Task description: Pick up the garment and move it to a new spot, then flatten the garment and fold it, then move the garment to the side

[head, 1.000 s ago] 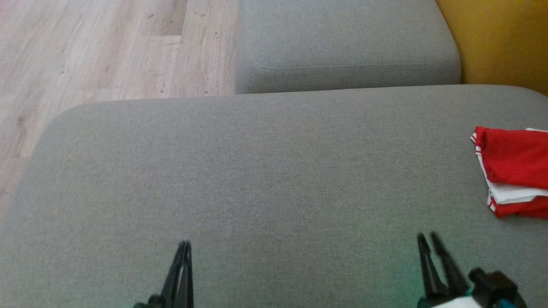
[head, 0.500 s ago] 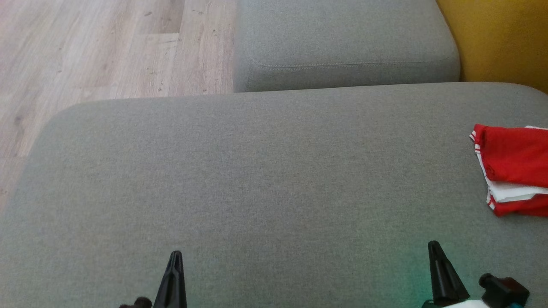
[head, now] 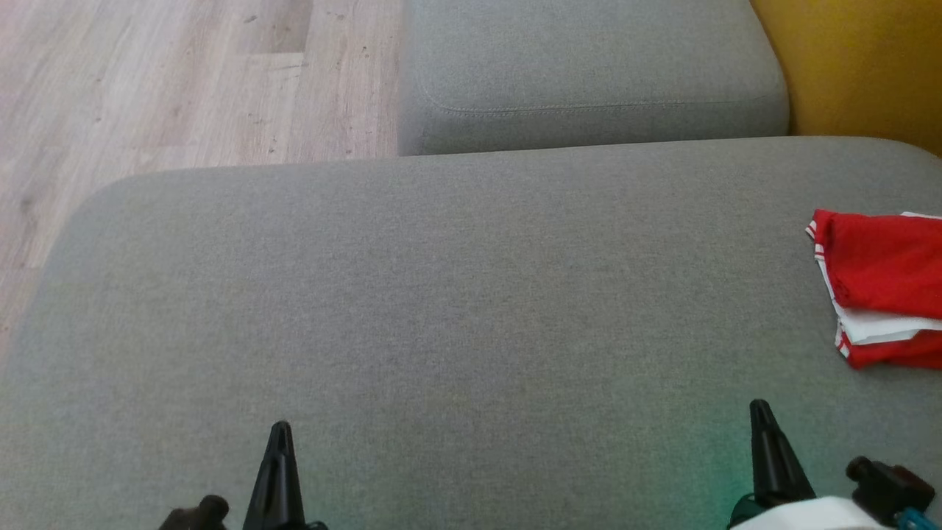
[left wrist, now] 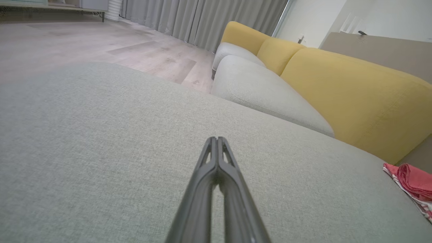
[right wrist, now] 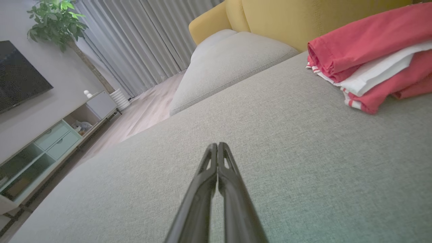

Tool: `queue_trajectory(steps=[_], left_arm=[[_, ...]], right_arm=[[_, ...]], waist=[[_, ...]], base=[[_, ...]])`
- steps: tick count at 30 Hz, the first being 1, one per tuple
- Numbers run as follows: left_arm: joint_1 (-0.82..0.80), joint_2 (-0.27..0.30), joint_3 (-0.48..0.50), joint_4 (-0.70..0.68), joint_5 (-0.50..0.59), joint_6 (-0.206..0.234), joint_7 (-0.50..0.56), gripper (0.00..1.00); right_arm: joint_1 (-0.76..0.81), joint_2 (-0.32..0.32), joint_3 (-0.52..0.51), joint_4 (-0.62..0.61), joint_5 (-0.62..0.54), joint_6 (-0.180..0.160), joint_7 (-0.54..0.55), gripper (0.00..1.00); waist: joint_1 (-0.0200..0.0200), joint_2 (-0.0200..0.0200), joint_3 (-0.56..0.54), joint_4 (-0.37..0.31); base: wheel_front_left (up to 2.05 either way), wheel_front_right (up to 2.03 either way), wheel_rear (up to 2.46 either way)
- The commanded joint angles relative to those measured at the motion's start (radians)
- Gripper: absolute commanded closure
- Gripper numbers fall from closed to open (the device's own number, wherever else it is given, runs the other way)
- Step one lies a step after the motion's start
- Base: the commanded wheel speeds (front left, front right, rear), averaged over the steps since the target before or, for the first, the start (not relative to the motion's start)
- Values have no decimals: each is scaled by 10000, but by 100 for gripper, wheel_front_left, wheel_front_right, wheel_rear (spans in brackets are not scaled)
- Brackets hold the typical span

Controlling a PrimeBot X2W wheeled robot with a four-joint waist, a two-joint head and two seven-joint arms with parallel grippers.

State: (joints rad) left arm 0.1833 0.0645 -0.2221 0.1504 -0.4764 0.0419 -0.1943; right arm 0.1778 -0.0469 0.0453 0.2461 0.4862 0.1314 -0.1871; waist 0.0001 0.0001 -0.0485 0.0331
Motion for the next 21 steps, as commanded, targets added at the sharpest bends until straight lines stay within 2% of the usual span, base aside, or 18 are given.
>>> queue_trajectory(steps=[1, 21], left_arm=[[-485, 99, 222, -239, -289, -64, 47, 100], [-958, 165, 693, -26, -2632, -398, 525, 100]], right_arm=[[-533, -172, -29, -298, 300, -2, 51, 100], [-987, -240, -210, -251, 2600, -3, 536, 100]], waist=[[-1, -1, 6, -4], [-1, -1, 109, -69]], base=[[0, 0, 0], [0, 0, 0]])
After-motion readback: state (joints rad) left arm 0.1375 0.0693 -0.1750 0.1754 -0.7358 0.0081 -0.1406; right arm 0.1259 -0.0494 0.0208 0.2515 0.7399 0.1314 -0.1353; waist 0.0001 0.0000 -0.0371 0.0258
